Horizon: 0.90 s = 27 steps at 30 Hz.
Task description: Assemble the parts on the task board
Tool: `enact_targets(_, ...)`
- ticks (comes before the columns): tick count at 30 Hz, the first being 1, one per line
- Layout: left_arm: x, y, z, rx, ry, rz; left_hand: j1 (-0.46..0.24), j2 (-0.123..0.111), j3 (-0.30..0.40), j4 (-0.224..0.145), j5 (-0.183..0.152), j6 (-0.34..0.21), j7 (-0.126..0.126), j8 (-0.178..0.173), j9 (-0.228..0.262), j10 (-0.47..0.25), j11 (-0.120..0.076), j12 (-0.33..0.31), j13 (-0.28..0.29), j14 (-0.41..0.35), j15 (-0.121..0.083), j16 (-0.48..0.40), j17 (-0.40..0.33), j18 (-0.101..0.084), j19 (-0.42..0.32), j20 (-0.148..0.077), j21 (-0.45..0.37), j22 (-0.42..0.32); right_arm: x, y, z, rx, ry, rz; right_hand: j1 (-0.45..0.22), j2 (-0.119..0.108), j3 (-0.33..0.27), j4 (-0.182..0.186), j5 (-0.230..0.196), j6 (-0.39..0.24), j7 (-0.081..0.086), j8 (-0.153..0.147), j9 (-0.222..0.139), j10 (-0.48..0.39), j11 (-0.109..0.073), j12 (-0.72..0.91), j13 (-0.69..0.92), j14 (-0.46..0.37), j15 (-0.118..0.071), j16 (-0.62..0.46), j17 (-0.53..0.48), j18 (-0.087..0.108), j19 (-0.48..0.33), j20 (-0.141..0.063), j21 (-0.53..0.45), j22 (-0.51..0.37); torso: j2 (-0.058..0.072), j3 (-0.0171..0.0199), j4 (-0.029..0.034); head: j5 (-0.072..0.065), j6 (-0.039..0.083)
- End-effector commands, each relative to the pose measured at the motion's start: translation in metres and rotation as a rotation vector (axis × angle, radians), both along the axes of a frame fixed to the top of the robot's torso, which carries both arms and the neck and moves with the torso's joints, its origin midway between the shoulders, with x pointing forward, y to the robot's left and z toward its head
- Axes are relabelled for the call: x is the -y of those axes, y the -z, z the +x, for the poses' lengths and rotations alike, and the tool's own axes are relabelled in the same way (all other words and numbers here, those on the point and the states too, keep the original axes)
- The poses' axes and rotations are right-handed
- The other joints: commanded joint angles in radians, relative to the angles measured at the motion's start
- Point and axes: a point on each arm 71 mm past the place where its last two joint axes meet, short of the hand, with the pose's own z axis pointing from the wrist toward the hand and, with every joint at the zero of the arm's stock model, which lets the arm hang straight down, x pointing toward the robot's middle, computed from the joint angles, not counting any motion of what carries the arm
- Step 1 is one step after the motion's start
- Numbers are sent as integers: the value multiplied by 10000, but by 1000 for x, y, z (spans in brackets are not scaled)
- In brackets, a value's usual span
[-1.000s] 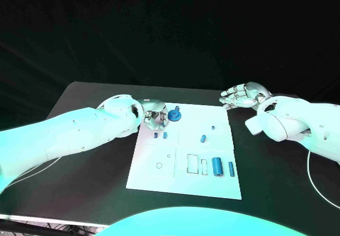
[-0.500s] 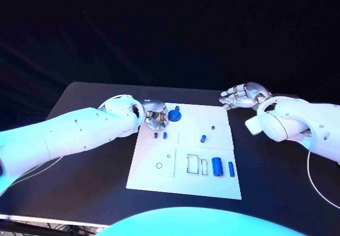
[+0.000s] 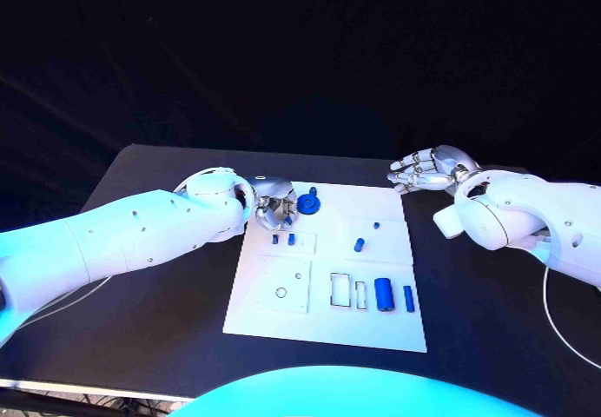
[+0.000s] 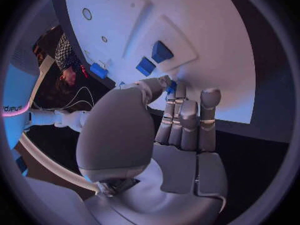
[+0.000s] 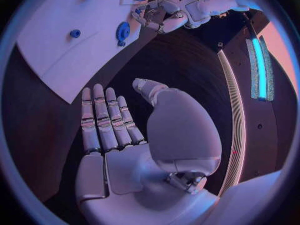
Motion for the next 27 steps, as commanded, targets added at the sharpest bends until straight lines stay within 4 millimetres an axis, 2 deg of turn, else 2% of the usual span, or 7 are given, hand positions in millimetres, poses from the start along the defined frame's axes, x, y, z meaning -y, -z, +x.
enact_targets(1,1,1,-1,-156,42,18,3,66,-75,-48,-20,-131,25,-149,-22,-11,9,-79,25,47,4,47,-2,-131,9,14,-44,-12,-2,0,0,24,-192,15,-17,34,26,-38,-24,0,892,47,-8,15,27,9,-17,72,2,-55,-10,105,-67,-8,-21,-10,-3,-3,6,-1,2)
enact_targets(5,1,1,-1,-131,21,-21,6,42,-120,-64,-18,-454,14,-456,-84,-35,9,-154,63,24,5,49,-23,-122,-7,10,-93,-56,-2,0,0,25,-190,15,-17,34,26,-38,-24,0,892,47,-8,15,27,9,-17,72,2,-55,-10,105,-67,-8,-21,-10,-2,-7,7,2,8)
enact_targets(13,0,1,0,-104,-54,-57,-90,-42,-212,-13,-11,-763,-7,-757,-157,-151,59,-252,98,-36,46,41,-84,-106,-81,34,-193,-165,-2,0,-1,20,-184,12,-44,32,29,-58,-26,-4,894,49,-21,6,29,7,-17,77,5,-75,-41,104,-69,-7,-20,-50,-1,-5,6,1,8)
enact_targets(27,-2,1,0,-145,-172,22,-144,-80,-269,11,-12,-836,16,-838,-176,-158,69,-261,120,-52,56,42,-103,-106,-79,45,-205,-166,-1,0,-1,-3,-176,4,-47,30,28,-62,-26,-6,894,48,-23,4,30,6,-18,77,5,-78,-46,104,-69,-6,-20,-56,-4,-5,1,5,10)
